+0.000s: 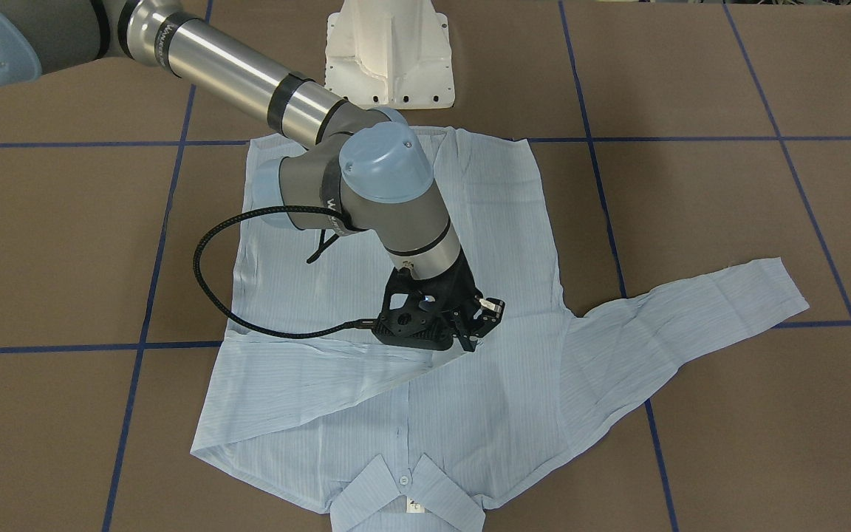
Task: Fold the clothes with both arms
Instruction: 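Carry the sleeve across the shirt body toward the collar with the right gripper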
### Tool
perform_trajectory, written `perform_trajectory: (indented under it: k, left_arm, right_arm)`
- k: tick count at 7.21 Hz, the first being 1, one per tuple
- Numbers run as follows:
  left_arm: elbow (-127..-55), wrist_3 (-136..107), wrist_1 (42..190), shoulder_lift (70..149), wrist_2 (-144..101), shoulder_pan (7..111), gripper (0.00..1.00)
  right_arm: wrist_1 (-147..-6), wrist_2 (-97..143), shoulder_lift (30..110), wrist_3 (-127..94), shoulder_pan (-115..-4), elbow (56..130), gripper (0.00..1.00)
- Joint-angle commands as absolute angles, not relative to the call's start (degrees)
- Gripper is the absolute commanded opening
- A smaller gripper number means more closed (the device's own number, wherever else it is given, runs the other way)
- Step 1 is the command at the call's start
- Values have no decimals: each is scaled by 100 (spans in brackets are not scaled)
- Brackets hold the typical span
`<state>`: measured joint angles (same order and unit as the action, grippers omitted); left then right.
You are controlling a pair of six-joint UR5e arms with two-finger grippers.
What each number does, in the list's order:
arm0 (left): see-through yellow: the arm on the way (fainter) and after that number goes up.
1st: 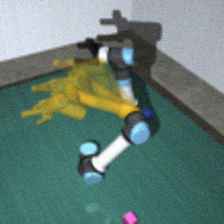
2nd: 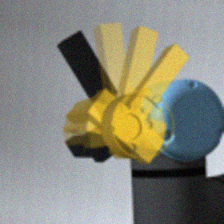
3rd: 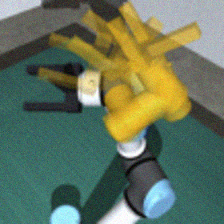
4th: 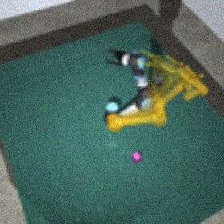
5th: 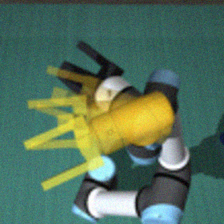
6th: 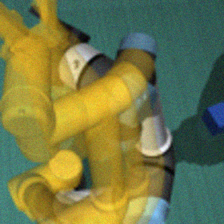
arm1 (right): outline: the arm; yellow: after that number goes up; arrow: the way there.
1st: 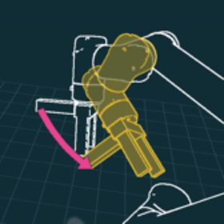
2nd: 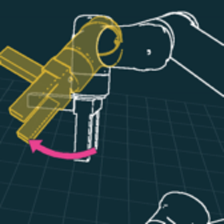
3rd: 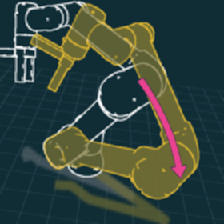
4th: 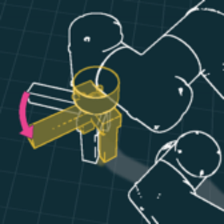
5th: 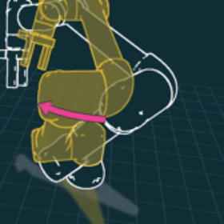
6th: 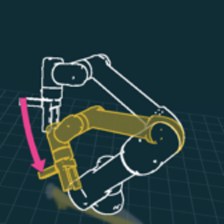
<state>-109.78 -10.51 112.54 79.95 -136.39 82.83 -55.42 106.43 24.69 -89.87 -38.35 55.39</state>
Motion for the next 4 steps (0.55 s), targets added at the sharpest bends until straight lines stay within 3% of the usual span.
perform_trajectory:
  k: [1, 2, 3, 4]
  left_arm:
    - [-10995, -1072, 11250, 7980, -13632, 8279, 100]
    - [-10995, -1072, 11250, 7980, -13632, 8279, 100]
    - [-10978, -1072, 11250, 7972, -13623, 8279, 100]
    - [-10908, -1064, 11241, 7972, -13614, 8253, 100]
  right_arm:
    - [-5476, 10451, 2400, -8991, -3718, 5441, 0]
    - [-5467, 10328, 2399, -8991, -3639, 5432, 3]
    - [-5467, 10292, 2399, -8991, -3569, 5423, 82]
    - [-5467, 10240, 2391, -8991, -3507, 5423, 88]
